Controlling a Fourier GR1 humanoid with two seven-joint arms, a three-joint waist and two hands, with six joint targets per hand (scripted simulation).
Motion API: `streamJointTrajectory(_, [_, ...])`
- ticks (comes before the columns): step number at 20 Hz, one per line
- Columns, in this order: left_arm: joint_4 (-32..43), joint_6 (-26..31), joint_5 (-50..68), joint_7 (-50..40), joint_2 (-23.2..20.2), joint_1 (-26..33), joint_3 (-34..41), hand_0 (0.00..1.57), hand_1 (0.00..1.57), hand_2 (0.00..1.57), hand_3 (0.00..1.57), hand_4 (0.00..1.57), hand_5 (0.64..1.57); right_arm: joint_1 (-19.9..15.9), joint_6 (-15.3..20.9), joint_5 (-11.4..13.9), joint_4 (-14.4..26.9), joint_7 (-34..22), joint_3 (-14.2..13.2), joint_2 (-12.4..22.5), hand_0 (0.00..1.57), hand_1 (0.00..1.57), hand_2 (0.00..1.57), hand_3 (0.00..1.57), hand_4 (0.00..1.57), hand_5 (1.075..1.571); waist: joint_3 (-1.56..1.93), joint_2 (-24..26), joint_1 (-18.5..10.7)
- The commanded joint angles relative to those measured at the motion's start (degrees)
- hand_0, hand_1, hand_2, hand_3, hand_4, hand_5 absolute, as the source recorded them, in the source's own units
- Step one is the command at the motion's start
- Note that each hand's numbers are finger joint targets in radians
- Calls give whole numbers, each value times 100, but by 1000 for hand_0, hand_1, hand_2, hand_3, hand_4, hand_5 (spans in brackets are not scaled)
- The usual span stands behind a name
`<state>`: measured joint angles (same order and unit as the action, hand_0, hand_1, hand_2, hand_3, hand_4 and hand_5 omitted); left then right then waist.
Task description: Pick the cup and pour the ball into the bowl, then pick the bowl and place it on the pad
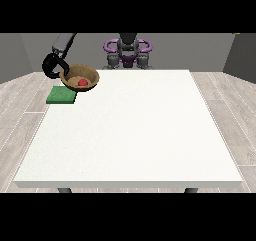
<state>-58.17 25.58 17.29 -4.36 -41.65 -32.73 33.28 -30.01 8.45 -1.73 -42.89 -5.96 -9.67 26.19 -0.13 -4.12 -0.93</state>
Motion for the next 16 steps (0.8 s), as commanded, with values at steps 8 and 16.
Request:
streamJointTrajectory(8, [156, -40, 46, 492, -168, 364, 175, 0, 0, 0, 0, 1203, 1546, 28, -1162, -428, 91, -98, -658, 1232, 1571, 1571, 1571, 566, 1085, 1564, 13, -204, 205])
streamJointTrajectory(16, [139, 31, 208, 700, -370, 68, 143, 0, 0, 0, 0, 1212, 1553, -111, -889, -612, 507, 509, -1022, 893, 1571, 1571, 1571, 453, 1069, 1566, 17, -918, -12])
